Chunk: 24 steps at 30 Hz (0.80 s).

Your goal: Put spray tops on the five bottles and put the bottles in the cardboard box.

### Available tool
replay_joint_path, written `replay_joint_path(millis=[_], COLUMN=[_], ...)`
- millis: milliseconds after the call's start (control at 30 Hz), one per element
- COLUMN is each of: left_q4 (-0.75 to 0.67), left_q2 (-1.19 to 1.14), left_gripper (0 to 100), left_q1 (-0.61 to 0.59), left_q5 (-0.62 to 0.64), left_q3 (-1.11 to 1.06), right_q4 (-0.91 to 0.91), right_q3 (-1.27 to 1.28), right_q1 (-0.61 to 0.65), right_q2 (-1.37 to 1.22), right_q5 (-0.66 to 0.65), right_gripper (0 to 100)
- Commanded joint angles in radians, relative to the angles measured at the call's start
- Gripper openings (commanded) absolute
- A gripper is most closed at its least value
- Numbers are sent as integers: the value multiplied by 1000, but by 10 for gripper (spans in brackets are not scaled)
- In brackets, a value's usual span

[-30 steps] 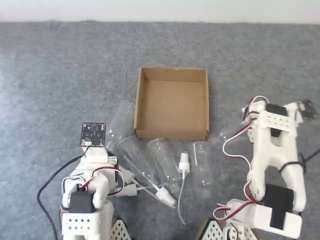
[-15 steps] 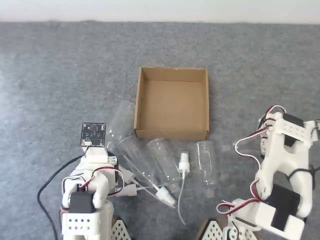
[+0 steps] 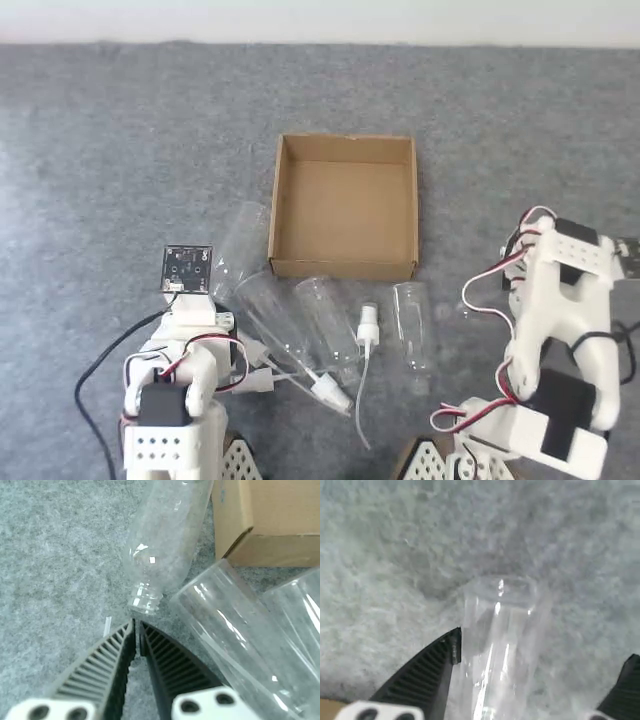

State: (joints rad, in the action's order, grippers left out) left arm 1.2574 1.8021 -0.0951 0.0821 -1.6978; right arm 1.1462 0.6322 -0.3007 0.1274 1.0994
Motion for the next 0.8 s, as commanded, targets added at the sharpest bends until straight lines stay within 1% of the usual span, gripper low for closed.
replay_joint_path(millis=[0, 167, 400, 767], left_q4=[5, 5, 5, 5], left_q2=[17, 17, 17, 17], left_gripper=[14, 14, 14, 14], left_q1=[-3, -3, -3, -3], left_q5=[-2, -2, -2, -2], left_q3=[13, 13, 13, 13], right_q4=[136, 262, 392, 412], right_q3=[-143, -258, -394, -407], right_q1=[15, 15, 13, 16], right_q2=[13, 13, 13, 13], right_q5=[9, 6, 5, -5], right_gripper=[430, 430, 430, 430])
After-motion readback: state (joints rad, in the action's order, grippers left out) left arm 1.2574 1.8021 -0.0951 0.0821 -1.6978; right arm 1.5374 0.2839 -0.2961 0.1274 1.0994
